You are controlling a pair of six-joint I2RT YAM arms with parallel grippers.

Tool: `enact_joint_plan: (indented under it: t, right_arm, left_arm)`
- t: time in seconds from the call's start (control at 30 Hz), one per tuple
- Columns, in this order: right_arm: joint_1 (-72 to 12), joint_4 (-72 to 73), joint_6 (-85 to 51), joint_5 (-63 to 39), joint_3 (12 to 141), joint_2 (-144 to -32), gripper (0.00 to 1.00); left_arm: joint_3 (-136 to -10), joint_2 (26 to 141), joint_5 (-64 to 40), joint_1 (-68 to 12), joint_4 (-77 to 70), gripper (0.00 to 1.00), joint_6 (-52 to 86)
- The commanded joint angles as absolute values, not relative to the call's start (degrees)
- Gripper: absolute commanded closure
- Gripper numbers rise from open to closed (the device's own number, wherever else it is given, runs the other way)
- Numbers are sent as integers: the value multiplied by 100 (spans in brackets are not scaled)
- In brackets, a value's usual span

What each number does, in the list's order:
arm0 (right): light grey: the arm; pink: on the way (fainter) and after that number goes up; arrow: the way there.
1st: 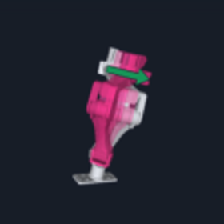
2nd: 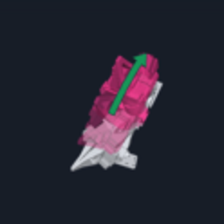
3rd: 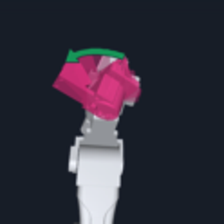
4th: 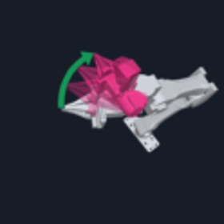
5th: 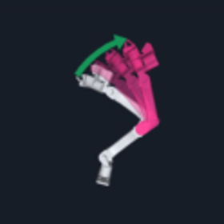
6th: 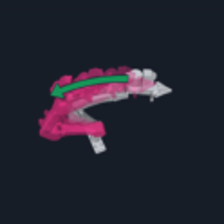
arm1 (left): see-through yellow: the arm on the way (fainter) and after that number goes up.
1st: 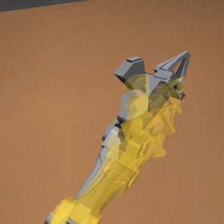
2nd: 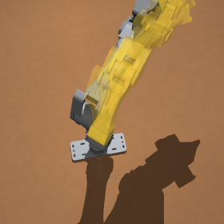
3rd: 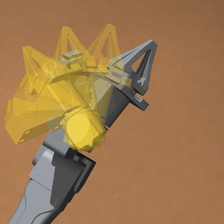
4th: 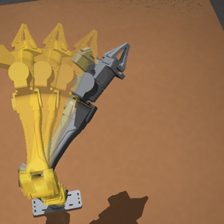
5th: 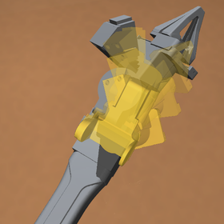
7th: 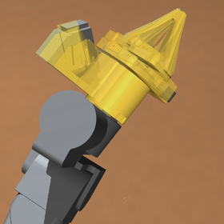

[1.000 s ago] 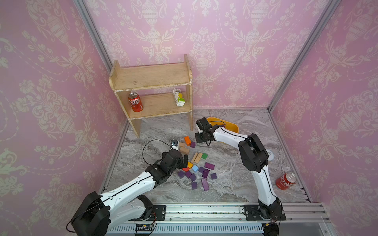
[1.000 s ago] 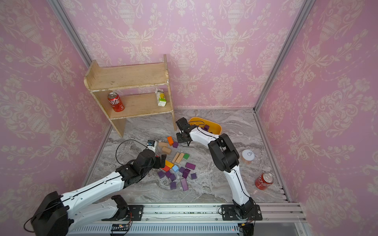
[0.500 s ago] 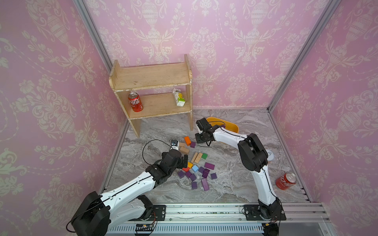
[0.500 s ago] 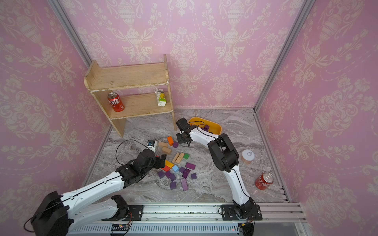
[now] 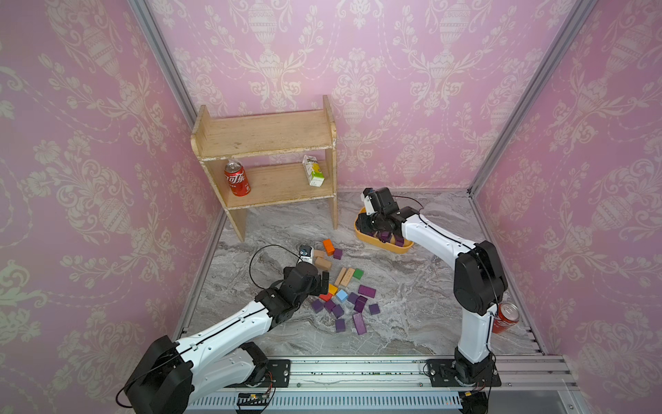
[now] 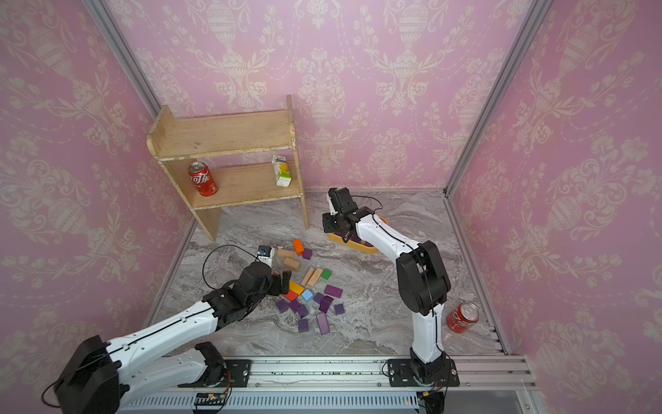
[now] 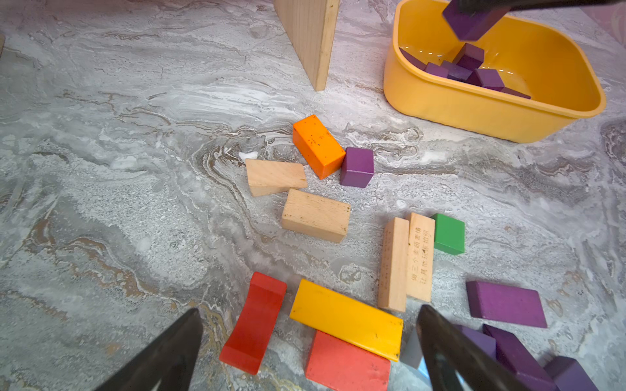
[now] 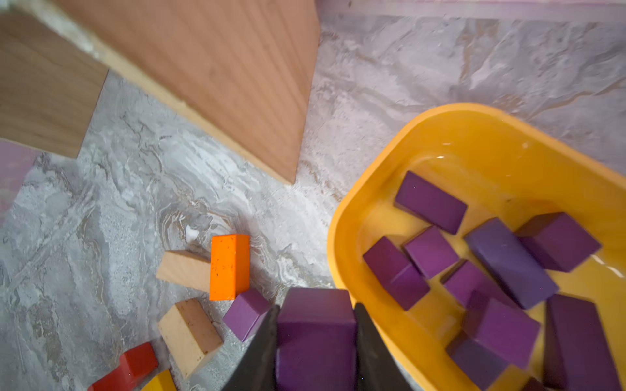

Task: Pick purple bricks into the storage bin
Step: Place the building block in the storage box, then pick up the building block from the center of the board.

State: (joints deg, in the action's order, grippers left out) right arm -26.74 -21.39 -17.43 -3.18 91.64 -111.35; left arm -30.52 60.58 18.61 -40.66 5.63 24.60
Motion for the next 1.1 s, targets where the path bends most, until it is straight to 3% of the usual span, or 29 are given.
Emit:
enact_joint_plan:
  t: [0.0, 0.2, 0.23, 0.3, 0.37, 0.6, 1.07]
  right_arm:
    - [-2407, -2243, -1785, -272, 9070, -11133, 74]
    - [-2128, -2401, -1646, -4, 9246, -11362, 71]
    - [-2109, -2442, -1644, 45, 9301, -11402, 65]
    - [-2091, -2444, -1604, 128, 9304, -11396, 38]
    - [-2090, -2340, -1567, 171, 9173, -11271, 21]
    - [-2091, -2146, -1383, 281, 8431, -10379, 0]
    - [-2087, -2083, -1389, -8, 5972, -7675, 0]
  left_arm:
    - [-3256, 6007, 2022, -4033, 675, 1, 2558]
    - [-3304, 6051, 2032, -4027, 642, 1, 2529]
    - [-3322, 6071, 2001, -4027, 642, 1, 2529]
    - [-3361, 6103, 1951, -4029, 642, 1, 2551]
    - [-3399, 6120, 1891, -4031, 631, 1, 2549]
    - [-3502, 6241, 1804, -4032, 463, 1, 2497]
    - [-4410, 7471, 1370, -4005, 108, 1, 2066]
